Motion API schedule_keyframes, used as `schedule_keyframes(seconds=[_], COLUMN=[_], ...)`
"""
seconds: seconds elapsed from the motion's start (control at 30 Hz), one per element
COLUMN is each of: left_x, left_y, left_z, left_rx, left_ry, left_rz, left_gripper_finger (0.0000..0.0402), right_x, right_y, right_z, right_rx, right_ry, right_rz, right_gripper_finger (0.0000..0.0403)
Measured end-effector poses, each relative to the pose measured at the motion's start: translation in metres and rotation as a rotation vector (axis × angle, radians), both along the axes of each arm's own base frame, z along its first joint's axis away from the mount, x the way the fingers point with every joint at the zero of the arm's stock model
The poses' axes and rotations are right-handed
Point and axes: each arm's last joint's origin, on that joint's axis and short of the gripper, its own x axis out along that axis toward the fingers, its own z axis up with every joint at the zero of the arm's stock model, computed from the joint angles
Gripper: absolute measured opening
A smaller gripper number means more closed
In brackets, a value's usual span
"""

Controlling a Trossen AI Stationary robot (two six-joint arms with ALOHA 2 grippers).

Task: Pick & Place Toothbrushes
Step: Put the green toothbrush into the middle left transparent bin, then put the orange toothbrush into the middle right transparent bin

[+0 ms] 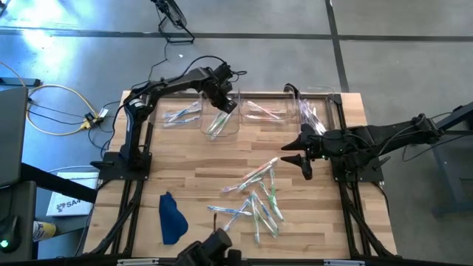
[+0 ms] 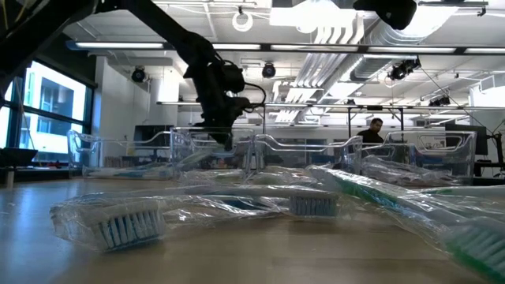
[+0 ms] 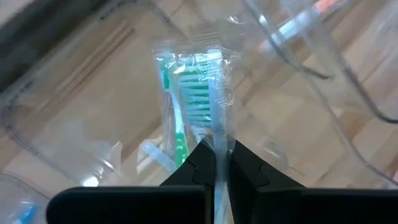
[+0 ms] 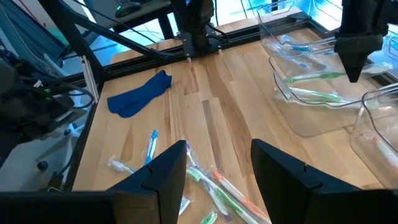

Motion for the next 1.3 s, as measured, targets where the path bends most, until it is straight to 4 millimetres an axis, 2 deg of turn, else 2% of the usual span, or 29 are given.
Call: schedule_keyframes(seconds=[0.4,0.83,1.3], left_x=[0.0022,0.0038,0.0039], left_y=[0.0009,-0.0012,-0.0013], left_z=[-0.0057,-0.0058,-0.0058], left_rx=[0.03,0.043,0.039], left_ry=[-0.008,0.005,0.001], left_rz=[0.028,0.032,0.03], left_gripper_finger=[0.0021,0.0112,0.0117], right_x=[0.0,0.0,0.0], right_y=[-0.0001,-0.0001,0.0], right_z=[0.0,0.0,0.0], right_rx=[0.0,-0.001,-0.001], right_ry=[0.0,0.0,0.0], right_rz=[0.0,-0.001,0.0], right_gripper_finger=[0.0173,0.0173,0.0173])
